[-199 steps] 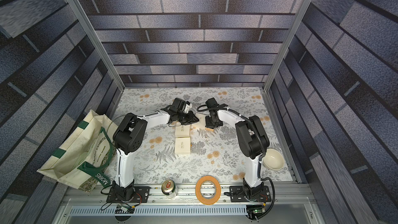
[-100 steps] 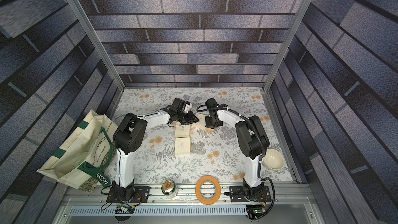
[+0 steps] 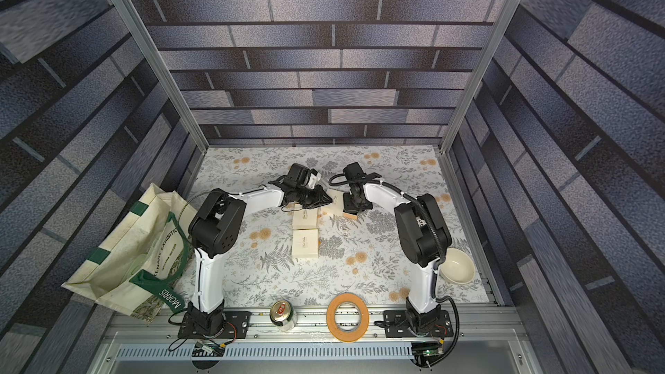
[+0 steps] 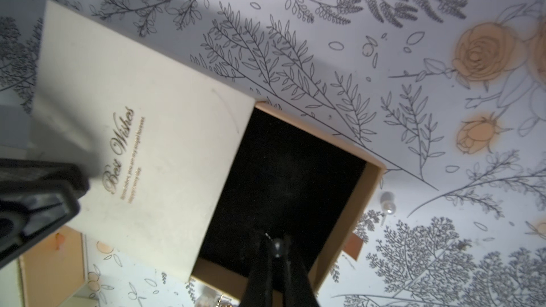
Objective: Take out the earrings from the drawer-style jewelry box
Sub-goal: Pick up the earring from the drawer.
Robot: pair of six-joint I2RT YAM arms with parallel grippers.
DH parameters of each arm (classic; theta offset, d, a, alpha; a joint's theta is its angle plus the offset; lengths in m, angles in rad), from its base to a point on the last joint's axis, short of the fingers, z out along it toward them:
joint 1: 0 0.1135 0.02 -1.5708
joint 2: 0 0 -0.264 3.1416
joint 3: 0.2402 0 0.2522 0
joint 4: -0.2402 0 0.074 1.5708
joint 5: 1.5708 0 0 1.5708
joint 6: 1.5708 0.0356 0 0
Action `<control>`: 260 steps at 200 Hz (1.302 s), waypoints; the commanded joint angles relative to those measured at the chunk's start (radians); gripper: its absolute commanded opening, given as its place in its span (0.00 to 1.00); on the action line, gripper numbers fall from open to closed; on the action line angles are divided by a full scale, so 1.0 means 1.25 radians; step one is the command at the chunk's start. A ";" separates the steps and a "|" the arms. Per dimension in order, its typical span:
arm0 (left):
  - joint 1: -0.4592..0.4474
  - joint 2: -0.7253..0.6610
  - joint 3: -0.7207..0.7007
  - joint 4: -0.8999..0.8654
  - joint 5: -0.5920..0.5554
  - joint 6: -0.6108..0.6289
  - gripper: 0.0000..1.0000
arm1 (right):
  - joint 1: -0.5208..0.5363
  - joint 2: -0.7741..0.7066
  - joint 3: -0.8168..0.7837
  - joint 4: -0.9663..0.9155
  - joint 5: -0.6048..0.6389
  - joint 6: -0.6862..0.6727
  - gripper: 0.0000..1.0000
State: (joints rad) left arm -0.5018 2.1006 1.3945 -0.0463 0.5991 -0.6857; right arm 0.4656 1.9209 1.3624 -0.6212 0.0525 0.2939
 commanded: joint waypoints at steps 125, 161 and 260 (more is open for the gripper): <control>0.020 0.020 -0.042 -0.115 -0.069 0.003 0.18 | 0.005 -0.018 0.022 0.041 0.000 -0.040 0.00; 0.020 0.020 -0.040 -0.116 -0.069 0.004 0.18 | 0.005 -0.015 0.030 0.040 -0.001 -0.050 0.00; 0.021 0.022 -0.038 -0.118 -0.069 0.004 0.18 | 0.006 0.044 0.102 -0.082 0.005 -0.081 0.00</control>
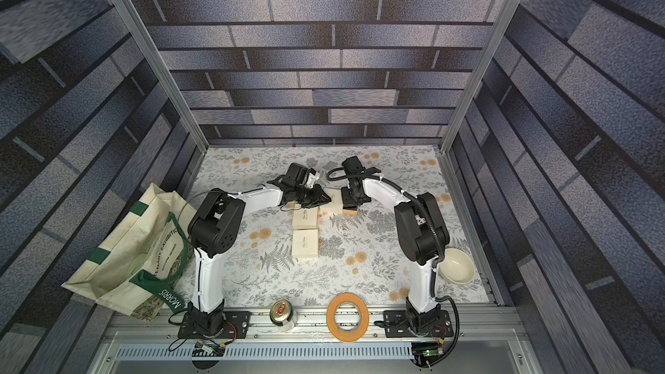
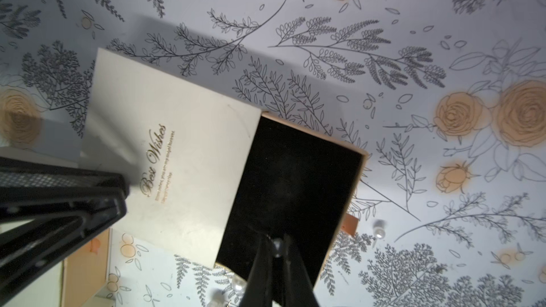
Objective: Take out the earrings from the drawer-style jewelry box
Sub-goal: Pick up the earring from the drawer.
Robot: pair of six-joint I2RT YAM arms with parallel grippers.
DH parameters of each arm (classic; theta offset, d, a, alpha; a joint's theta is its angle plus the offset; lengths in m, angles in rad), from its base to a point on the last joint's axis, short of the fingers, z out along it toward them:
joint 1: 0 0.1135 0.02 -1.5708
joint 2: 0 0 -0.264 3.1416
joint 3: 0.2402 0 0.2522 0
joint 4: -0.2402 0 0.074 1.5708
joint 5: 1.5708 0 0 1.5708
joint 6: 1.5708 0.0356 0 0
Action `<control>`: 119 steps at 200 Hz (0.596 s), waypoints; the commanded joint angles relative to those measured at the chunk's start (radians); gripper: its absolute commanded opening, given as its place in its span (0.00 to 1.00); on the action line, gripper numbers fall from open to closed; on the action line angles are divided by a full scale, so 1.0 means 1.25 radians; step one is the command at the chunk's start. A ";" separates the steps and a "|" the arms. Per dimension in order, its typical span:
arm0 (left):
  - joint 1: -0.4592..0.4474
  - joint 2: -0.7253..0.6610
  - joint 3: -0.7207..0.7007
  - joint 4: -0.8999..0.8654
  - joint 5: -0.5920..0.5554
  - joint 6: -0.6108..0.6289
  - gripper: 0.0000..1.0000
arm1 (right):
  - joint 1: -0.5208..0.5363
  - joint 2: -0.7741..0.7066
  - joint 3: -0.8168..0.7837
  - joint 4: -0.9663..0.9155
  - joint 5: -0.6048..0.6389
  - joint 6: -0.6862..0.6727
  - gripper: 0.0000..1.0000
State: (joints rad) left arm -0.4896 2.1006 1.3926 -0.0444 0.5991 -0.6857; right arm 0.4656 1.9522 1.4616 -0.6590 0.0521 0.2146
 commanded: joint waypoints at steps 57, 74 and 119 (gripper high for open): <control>0.010 0.023 -0.037 -0.117 -0.069 0.004 0.18 | 0.007 -0.006 -0.007 -0.029 0.019 -0.016 0.00; 0.011 0.023 -0.037 -0.119 -0.069 0.003 0.18 | 0.007 -0.012 -0.013 -0.027 0.029 -0.016 0.00; 0.010 0.023 -0.038 -0.119 -0.069 0.003 0.18 | 0.007 -0.018 -0.024 -0.021 0.050 -0.015 0.00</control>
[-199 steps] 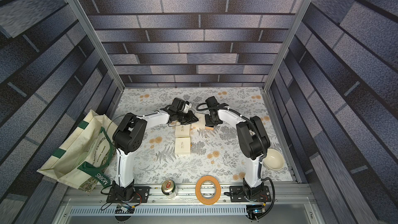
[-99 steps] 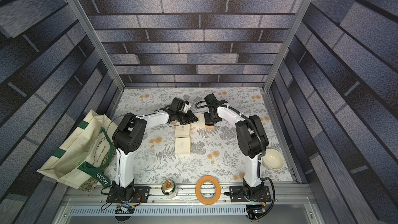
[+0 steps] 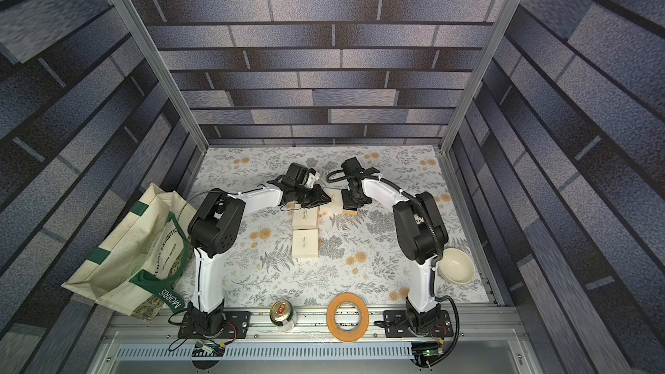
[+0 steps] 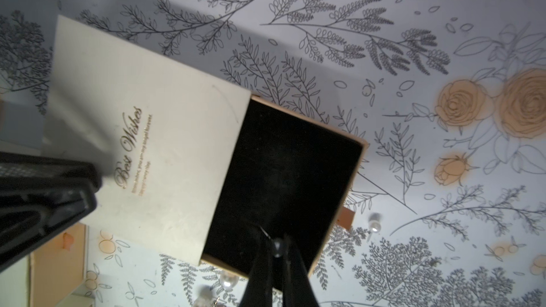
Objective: Take out the earrings from the drawer-style jewelry box
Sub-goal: Pick up the earring from the drawer.
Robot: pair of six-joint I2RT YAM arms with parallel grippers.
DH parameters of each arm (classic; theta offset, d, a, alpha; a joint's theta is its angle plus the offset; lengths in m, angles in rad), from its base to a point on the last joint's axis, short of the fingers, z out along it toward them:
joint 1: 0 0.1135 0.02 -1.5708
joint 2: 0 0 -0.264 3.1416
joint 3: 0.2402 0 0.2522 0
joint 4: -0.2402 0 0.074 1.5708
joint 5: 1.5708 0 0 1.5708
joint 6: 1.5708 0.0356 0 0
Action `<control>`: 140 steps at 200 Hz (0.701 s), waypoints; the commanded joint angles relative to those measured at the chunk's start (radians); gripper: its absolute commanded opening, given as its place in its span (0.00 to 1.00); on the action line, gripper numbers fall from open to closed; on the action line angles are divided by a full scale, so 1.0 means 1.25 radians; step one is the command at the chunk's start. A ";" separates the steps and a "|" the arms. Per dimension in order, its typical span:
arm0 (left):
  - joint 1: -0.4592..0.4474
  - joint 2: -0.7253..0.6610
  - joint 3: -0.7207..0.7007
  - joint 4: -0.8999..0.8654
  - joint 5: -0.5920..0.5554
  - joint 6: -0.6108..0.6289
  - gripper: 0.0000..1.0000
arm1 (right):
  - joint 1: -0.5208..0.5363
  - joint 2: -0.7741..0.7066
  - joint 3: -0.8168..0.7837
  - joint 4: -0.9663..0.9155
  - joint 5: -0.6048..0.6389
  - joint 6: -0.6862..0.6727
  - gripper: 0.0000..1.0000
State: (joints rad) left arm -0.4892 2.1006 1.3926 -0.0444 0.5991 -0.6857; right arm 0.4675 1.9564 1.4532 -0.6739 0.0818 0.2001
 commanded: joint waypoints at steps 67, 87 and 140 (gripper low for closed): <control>0.010 0.023 -0.039 -0.120 -0.071 0.002 0.18 | 0.004 -0.035 -0.038 0.018 0.025 0.005 0.00; 0.010 0.023 -0.039 -0.120 -0.071 0.002 0.18 | 0.004 -0.044 -0.048 0.029 0.024 0.008 0.00; 0.011 0.024 -0.039 -0.120 -0.069 0.002 0.18 | -0.031 -0.112 -0.109 0.073 0.012 0.046 0.00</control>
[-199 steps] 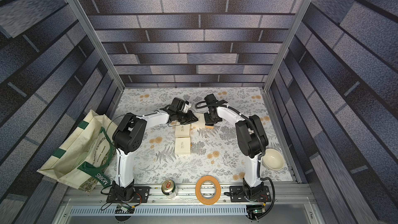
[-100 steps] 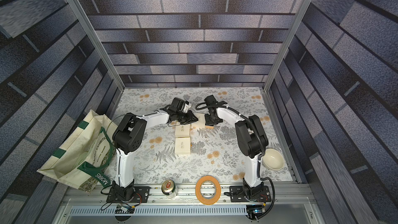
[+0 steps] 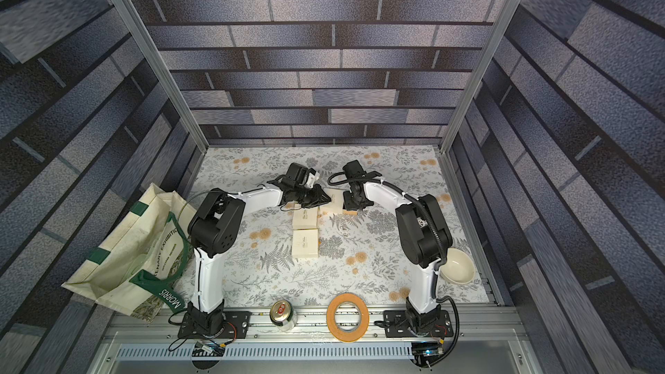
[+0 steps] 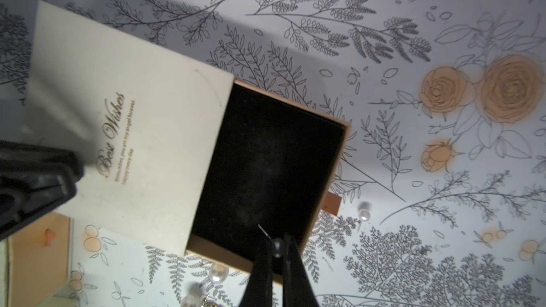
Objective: Take out the earrings from the drawer-style jewelry box
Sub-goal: Pick up the earring from the drawer, then place the earring at the center of the board.
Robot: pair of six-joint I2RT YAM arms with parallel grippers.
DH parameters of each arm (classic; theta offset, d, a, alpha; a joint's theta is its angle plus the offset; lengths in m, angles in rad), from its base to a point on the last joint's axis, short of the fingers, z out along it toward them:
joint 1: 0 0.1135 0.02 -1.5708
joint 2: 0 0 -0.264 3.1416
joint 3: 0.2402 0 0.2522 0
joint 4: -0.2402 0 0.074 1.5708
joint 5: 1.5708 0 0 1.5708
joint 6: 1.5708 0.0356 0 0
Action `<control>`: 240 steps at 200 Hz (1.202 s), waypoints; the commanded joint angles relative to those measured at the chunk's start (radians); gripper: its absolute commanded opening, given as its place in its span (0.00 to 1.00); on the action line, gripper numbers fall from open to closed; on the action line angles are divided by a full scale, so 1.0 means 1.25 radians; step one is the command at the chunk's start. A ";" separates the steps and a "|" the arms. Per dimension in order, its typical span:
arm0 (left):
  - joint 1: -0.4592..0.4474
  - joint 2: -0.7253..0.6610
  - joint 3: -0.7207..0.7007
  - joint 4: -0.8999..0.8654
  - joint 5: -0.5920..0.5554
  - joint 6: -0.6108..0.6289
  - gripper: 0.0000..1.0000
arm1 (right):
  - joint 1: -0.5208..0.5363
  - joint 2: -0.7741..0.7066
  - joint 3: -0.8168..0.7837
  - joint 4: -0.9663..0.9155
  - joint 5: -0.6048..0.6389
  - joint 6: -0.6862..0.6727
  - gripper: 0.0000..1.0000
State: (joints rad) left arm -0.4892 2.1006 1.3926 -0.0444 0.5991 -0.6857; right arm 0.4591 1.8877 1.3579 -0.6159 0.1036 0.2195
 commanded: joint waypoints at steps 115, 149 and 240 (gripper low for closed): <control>0.012 0.021 -0.036 -0.123 -0.069 0.004 0.18 | -0.130 -0.050 -0.096 0.043 -0.098 0.057 0.00; 0.013 0.020 -0.035 -0.126 -0.069 0.004 0.18 | -0.130 -0.015 -0.092 0.048 -0.099 0.057 0.00; 0.014 0.018 -0.034 -0.128 -0.069 0.007 0.18 | -0.130 0.009 -0.079 0.045 -0.083 0.050 0.13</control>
State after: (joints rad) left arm -0.4892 2.1006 1.3926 -0.0448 0.5995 -0.6857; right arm 0.2996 1.8832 1.2507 -0.5625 -0.0090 0.2775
